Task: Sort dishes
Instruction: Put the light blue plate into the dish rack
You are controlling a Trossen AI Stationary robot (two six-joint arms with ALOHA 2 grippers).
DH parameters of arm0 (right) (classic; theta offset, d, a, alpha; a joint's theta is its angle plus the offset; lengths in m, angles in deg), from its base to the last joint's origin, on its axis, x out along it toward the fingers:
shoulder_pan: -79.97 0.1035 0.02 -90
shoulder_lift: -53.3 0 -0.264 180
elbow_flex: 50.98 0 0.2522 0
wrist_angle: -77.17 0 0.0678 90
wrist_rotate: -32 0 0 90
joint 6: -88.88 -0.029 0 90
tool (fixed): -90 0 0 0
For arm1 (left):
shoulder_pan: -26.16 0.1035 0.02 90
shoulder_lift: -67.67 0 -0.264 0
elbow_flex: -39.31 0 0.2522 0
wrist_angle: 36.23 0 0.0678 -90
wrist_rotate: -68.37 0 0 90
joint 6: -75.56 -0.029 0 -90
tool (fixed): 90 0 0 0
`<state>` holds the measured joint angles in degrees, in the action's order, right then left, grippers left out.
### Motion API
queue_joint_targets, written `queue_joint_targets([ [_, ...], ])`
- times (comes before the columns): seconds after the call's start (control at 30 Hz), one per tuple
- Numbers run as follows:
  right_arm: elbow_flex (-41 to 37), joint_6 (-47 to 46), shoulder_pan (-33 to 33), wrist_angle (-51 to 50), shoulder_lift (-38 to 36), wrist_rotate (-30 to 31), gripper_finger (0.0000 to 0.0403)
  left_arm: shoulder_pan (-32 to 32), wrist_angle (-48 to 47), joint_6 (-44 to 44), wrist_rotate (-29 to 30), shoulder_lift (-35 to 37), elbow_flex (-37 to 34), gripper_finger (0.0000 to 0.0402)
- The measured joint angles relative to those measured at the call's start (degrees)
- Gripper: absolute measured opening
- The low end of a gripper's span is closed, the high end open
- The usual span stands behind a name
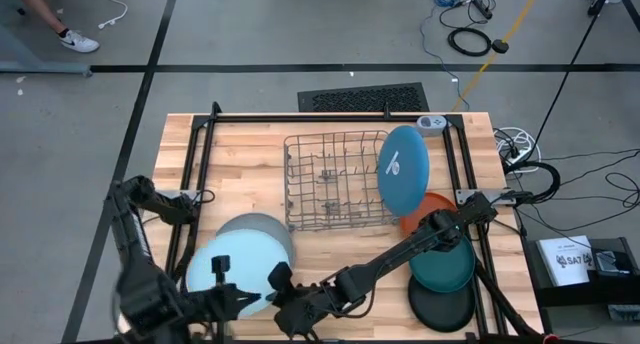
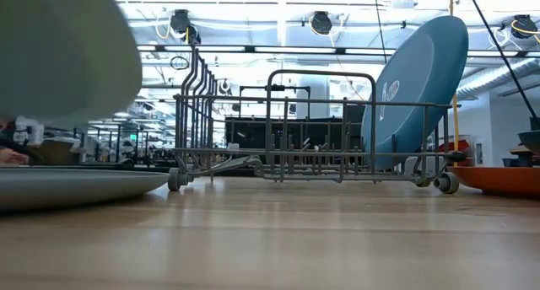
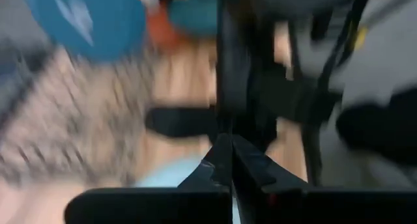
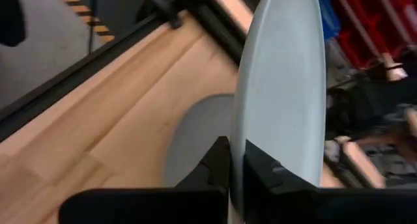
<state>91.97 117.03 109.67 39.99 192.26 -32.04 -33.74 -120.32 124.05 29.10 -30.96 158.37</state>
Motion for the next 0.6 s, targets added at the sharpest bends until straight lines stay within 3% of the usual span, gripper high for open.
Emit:
queue_joint_targets([
  [0.1,4.19,-0.31,0.81,-2.89,-0.04,5.35,0.0004,-1.76,6.77,-9.81,8.90,1.78,1.69,0.0000],
  [0.2,5.82,-1.47,1.75,-3.64,-0.51,13.89,0.0004,-3.37,17.96,-24.00,13.58,3.73,1.96,0.0000],
  [0.43,5.44,-8.42,3.51,-7.27,-5.43,32.09,0.0004,-5.49,48.84,-59.32,14.09,4.39,2.05,0.0004],
  [0.6,5.44,-19.67,5.87,-14.11,-9.13,41.81,0.0004,-5.57,53.71,-66.76,12.27,4.40,2.04,0.0047],
])
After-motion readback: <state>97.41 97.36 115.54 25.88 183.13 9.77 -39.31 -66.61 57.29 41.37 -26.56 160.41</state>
